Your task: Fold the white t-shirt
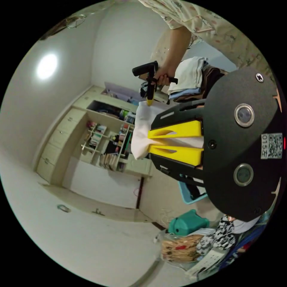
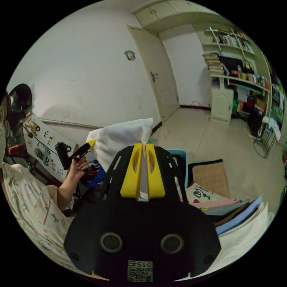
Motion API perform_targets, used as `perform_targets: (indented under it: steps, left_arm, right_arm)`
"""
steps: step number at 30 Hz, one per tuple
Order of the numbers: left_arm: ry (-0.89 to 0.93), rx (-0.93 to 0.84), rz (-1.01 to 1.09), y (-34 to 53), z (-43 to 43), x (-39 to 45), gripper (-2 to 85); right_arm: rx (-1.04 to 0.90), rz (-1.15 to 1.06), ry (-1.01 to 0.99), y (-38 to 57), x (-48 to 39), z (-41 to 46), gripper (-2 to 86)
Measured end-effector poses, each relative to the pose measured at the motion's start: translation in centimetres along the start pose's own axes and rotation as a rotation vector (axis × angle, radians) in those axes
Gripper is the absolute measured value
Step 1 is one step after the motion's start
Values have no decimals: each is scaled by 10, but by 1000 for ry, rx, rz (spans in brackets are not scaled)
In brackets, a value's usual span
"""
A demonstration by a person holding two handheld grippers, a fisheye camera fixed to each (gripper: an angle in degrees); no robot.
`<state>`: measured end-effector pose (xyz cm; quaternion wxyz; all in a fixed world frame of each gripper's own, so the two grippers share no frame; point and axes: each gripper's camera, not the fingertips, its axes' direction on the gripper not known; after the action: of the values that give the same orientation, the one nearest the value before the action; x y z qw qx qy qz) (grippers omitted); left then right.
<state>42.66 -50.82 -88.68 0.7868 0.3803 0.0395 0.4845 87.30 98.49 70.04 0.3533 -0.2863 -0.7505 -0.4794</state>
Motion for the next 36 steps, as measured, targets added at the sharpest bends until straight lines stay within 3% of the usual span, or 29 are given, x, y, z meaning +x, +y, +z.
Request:
perform_targets:
  steps: [7,17,28,36]
  left_arm:
    - [-140,-33,7,15,31,3,18]
    - [-132,-191,60,43,40,32,20]
    - [-215,-17,102,5,5,29,19]
    - [-187,-220,61,94,15,7,24]
  right_arm:
    - [-128,30,29,190,67,79,6]
    - [-219,104,41,456,143,129,6]
    - [-122,8,17,571,153,110,6]
    - [-365,32,52,694,200,160,5]
